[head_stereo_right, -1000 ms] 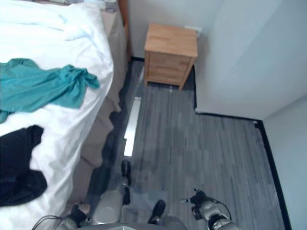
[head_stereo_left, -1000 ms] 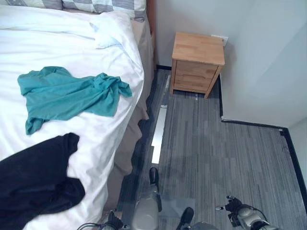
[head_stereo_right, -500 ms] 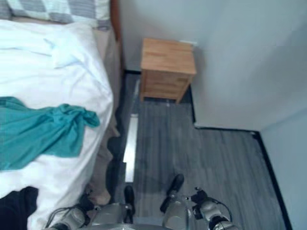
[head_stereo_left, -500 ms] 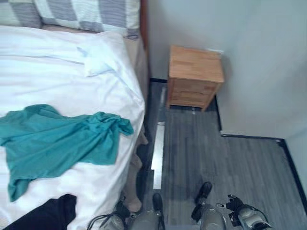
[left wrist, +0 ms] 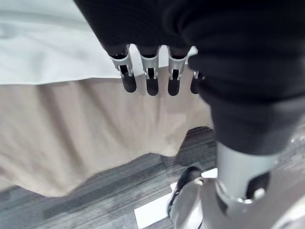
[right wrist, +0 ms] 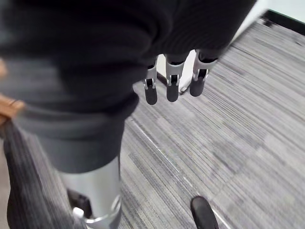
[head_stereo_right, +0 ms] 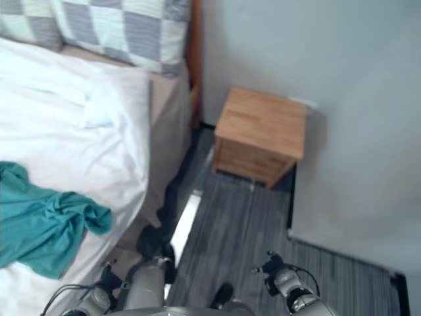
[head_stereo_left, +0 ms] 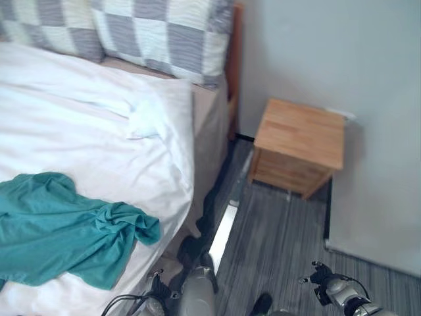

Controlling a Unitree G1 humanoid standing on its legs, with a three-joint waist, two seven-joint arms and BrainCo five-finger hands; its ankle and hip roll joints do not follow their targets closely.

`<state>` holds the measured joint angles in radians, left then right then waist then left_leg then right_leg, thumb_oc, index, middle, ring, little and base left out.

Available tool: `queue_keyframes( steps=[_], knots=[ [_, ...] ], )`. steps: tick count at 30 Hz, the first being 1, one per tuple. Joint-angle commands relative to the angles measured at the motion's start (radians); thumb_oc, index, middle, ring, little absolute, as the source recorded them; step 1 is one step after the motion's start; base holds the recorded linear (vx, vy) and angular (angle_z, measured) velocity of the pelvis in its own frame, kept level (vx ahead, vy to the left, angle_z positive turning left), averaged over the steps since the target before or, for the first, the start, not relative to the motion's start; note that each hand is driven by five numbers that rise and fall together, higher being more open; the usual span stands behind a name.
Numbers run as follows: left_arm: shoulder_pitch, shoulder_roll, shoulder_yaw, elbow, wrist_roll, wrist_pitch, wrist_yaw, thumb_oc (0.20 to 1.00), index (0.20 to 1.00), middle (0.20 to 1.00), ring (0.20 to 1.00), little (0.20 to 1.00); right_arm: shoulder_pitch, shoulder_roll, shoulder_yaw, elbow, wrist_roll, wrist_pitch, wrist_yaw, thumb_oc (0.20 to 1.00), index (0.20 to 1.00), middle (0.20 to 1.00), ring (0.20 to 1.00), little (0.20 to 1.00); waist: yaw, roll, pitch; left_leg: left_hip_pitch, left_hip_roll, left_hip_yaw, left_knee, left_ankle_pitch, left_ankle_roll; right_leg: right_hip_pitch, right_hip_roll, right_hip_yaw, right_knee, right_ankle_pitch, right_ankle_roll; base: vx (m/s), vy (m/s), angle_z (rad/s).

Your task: Tidy up the quilt and then pick up the clothes from the bed and put them into the laundry hamper.

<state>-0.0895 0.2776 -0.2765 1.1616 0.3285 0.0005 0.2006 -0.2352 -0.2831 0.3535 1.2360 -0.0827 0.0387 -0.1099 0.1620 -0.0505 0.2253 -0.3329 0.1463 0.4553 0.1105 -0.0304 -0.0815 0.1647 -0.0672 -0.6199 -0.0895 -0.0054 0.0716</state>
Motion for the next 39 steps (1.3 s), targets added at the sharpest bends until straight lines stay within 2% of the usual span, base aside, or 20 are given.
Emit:
queue_keyframes(
  steps=[1, 2, 4, 6, 8, 9, 11, 12, 13, 17, 18, 19, 20, 21, 23, 24, 32, 35, 36, 39],
  knots=[
    [-0.018, 0.060, -0.034, 0.042, 0.022, 0.008, 0.002, 1.000, 1.000, 1.000, 1.000, 1.000, -0.002, -0.005, -0.011, -0.037, -0.052, -0.029, -0.013, 1.000, 1.000, 1.000, 1.000, 1.000, 0.031, -0.012, 0.016, 0.184, -0.033, -0.029, 0.021, -0.039, 0.004, -0.065, -0.054, 0.043, 0.151, -0.132, 0.068, 0.47, 0.107, 0.32],
    [-0.011, 0.061, -0.029, 0.055, 0.011, 0.014, 0.003, 1.000, 1.000, 1.000, 1.000, 1.000, -0.018, 0.012, -0.015, -0.049, -0.053, -0.028, -0.003, 1.000, 1.000, 1.000, 1.000, 1.000, 0.020, 0.001, 0.025, 0.239, -0.060, -0.060, -0.016, -0.063, 0.036, -0.143, -0.130, 0.013, 0.392, -0.109, 0.145, 0.42, 0.135, 0.72],
    [-0.009, 0.059, -0.009, 0.059, -0.010, 0.020, 0.024, 1.000, 1.000, 1.000, 1.000, 1.000, -0.062, 0.029, -0.021, -0.081, -0.036, -0.031, 0.000, 1.000, 1.000, 1.000, 1.000, 1.000, 0.007, 0.027, 0.046, 0.288, -0.072, -0.130, -0.075, -0.055, 0.049, -0.260, -0.167, 0.116, 0.566, -0.066, 0.190, 0.22, 0.088, 1.40],
    [-0.009, 0.054, -0.007, 0.063, -0.017, 0.019, 0.028, 1.000, 1.000, 1.000, 1.000, 1.000, -0.073, 0.033, -0.015, -0.090, -0.030, -0.035, -0.002, 1.000, 1.000, 1.000, 1.000, 1.000, 0.011, 0.035, 0.042, 0.285, -0.070, -0.154, -0.097, -0.028, 0.053, -0.259, -0.148, 0.130, 0.512, -0.082, 0.178, 0.07, -0.083, 1.47],
    [-0.010, 0.049, -0.013, 0.061, -0.031, 0.004, 0.030, 1.000, 1.000, 1.000, 1.000, 1.000, -0.077, 0.029, -0.012, -0.103, -0.011, -0.048, -0.009, 1.000, 1.000, 1.000, 1.000, 1.000, 0.011, 0.038, 0.023, 0.276, -0.080, -0.253, -0.124, -0.022, 0.038, -0.253, -0.152, 0.217, 0.351, -0.127, 0.125, 0.24, -0.277, 1.46],
    [-0.006, 0.047, -0.016, 0.064, -0.029, 0.001, 0.028, 1.000, 1.000, 1.000, 1.000, 1.000, -0.075, 0.024, -0.012, -0.102, -0.009, -0.048, -0.009, 1.000, 1.000, 1.000, 1.000, 1.000, 0.004, 0.038, 0.014, 0.274, -0.083, -0.293, -0.125, -0.029, 0.032, -0.246, -0.164, 0.285, 0.273, -0.113, 0.120, 0.50, -0.493, 2.23],
    [-0.009, 0.053, -0.029, 0.085, -0.020, -0.004, 0.030, 1.000, 1.000, 1.000, 1.000, 1.000, -0.051, 0.014, -0.026, -0.096, -0.004, -0.045, -0.005, 1.000, 1.000, 1.000, 1.000, 1.000, -0.029, 0.030, 0.012, 0.285, -0.082, -0.448, -0.111, -0.065, 0.009, -0.230, -0.220, 0.535, 0.136, -0.057, 0.130, 0.56, -0.530, 2.94],
    [-0.012, 0.059, -0.032, 0.091, -0.018, 0.001, 0.028, 1.000, 1.000, 1.000, 1.000, 1.000, -0.040, 0.007, -0.028, -0.094, -0.005, -0.040, -0.003, 1.000, 1.000, 1.000, 1.000, 1.000, -0.034, 0.018, 0.016, 0.294, -0.080, -0.484, -0.105, -0.077, 0.001, -0.224, -0.220, 0.554, 0.121, -0.047, 0.135, 0.47, -0.623, 3.25],
    [-0.014, 0.070, -0.035, 0.106, -0.021, -0.004, 0.020, 1.000, 1.000, 1.000, 1.000, 1.000, -0.025, 0.011, -0.036, -0.093, -0.007, -0.037, 0.004, 1.000, 1.000, 1.000, 1.000, 1.000, -0.031, -0.013, 0.012, 0.282, -0.059, -0.521, -0.073, -0.092, -0.025, -0.201, -0.231, 0.493, 0.101, -0.025, 0.160, 0.45, -0.703, 2.87],
    [-0.009, 0.056, -0.057, 0.094, -0.016, -0.014, 0.019, 1.000, 1.000, 1.000, 1.000, 1.000, 0.009, 0.006, -0.021, -0.093, -0.008, -0.040, 0.009, 1.000, 1.000, 1.000, 1.000, 1.000, -0.059, -0.017, 0.010, 0.253, -0.032, -0.600, -0.050, -0.076, -0.063, -0.159, -0.161, 0.445, 0.054, -0.052, 0.144, 0.25, -0.405, 1.92],
    [-0.009, 0.034, -0.062, 0.091, -0.017, -0.008, 0.033, 1.000, 1.000, 1.000, 1.000, 1.000, 0.027, -0.002, -0.039, -0.081, 0.003, -0.041, -0.001, 1.000, 1.000, 1.000, 1.000, 1.000, -0.088, -0.013, 0.018, 0.214, -0.038, -0.519, -0.001, -0.075, -0.056, -0.132, -0.151, 0.399, 0.044, -0.063, 0.133, 0.03, -0.236, 1.04],
    [-0.009, 0.034, -0.062, 0.091, -0.017, -0.008, 0.033, 1.000, 1.000, 1.000, 1.000, 1.000, 0.027, -0.002, -0.039, -0.081, 0.003, -0.042, -0.001, 1.000, 1.000, 1.000, 1.000, 1.000, -0.090, -0.014, 0.016, 0.209, -0.040, -0.521, -0.001, -0.073, -0.055, -0.135, -0.152, 0.396, 0.043, -0.062, 0.133, -0.11, -0.192, 0.72],
    [-0.013, 0.035, -0.051, 0.081, -0.027, 0.004, 0.033, 1.000, 1.000, 1.000, 1.000, 1.000, 0.043, -0.013, -0.066, -0.059, 0.029, -0.033, -0.018, 1.000, 1.000, 1.000, 1.000, 1.000, -0.115, -0.026, 0.029, 0.199, -0.023, -0.308, 0.130, -0.120, -0.038, -0.123, -0.159, 0.335, 0.046, -0.067, 0.117, -0.11, -0.065, 0.55],
    [-0.013, 0.036, -0.051, 0.081, -0.027, 0.004, 0.033, 1.000, 1.000, 1.000, 1.000, 1.000, 0.042, -0.013, -0.067, -0.059, 0.029, -0.033, -0.018, 1.000, 1.000, 1.000, 1.000, 1.000, -0.116, -0.027, 0.027, 0.194, -0.024, -0.308, 0.131, -0.119, -0.037, -0.126, -0.160, 0.335, 0.046, -0.066, 0.117, -0.18, -0.103, 0.49],
    [-0.014, 0.044, -0.039, 0.085, -0.022, 0.015, 0.028, 1.000, 1.000, 1.000, 1.000, 1.000, 0.056, -0.034, -0.115, -0.027, 0.073, -0.028, -0.033, 1.000, 1.000, 1.000, 1.000, 1.000, -0.149, -0.026, 0.024, 0.195, -0.007, -0.185, 0.245, -0.134, -0.039, -0.130, -0.141, 0.294, 0.042, -0.071, 0.085, -0.07, -0.011, 0.22],
    [0.003, 0.042, -0.044, 0.080, -0.007, 0.018, 0.016, 1.000, 1.000, 1.000, 1.000, 1.000, 0.079, -0.046, -0.166, -0.030, 0.103, -0.026, -0.040, 1.000, 1.000, 1.000, 1.000, 1.000, -0.188, 0.007, -0.003, 0.277, 0.002, -0.095, 0.146, -0.175, -0.033, -0.113, -0.120, 0.260, 0.028, -0.073, 0.103, 0.04, 0.125, 0.16],
    [0.008, 0.066, -0.027, 0.066, 0.017, 0.010, 0.025, 1.000, 1.000, 1.000, 1.000, 1.000, 0.113, -0.191, -0.358, -0.266, 0.140, -0.066, -0.156, 1.000, 1.000, 1.000, 1.000, 1.000, -0.266, 0.010, 0.021, 0.371, -0.064, -0.093, -0.125, -0.114, 0.003, -0.242, -0.219, 0.248, 0.136, 0.062, 0.178, -0.14, 0.133, 0.31],
    [0.015, 0.065, -0.017, 0.066, 0.033, 0.007, 0.025, 1.000, 1.000, 1.000, 1.000, 1.000, 0.117, -0.266, -0.413, -0.496, 0.088, -0.093, -0.219, 1.000, 1.000, 1.000, 1.000, 1.000, -0.273, 0.005, 0.047, 0.358, -0.068, -0.070, -0.135, -0.084, 0.013, -0.293, -0.213, 0.298, 0.208, 0.041, 0.171, -0.21, 0.091, 0.07],
    [0.039, 0.071, 0.001, 0.063, 0.041, 0.003, 0.024, 1.000, 1.000, 1.000, 1.000, 1.000, 0.114, -0.326, -0.423, -0.644, 0.006, -0.118, -0.242, 1.000, 1.000, 1.000, 1.000, 1.000, -0.256, 0.008, 0.045, 0.361, -0.071, -0.068, -0.130, -0.101, 0.019, -0.266, -0.184, 0.288, 0.250, -0.039, 0.167, -0.20, 0.089, -0.09],
    [0.069, 0.071, 0.025, 0.053, 0.027, -0.004, 0.023, 1.000, 1.000, 1.000, 1.000, 1.000, 0.067, -0.400, -0.393, -0.817, -0.087, -0.146, -0.243, 1.000, 1.000, 1.000, 1.000, 1.000, -0.217, -0.010, 0.041, 0.340, -0.075, -0.051, -0.116, -0.089, 0.023, -0.216, -0.134, 0.267, 0.222, -0.094, 0.141, -0.08, 0.002, -0.20]
  ],
)
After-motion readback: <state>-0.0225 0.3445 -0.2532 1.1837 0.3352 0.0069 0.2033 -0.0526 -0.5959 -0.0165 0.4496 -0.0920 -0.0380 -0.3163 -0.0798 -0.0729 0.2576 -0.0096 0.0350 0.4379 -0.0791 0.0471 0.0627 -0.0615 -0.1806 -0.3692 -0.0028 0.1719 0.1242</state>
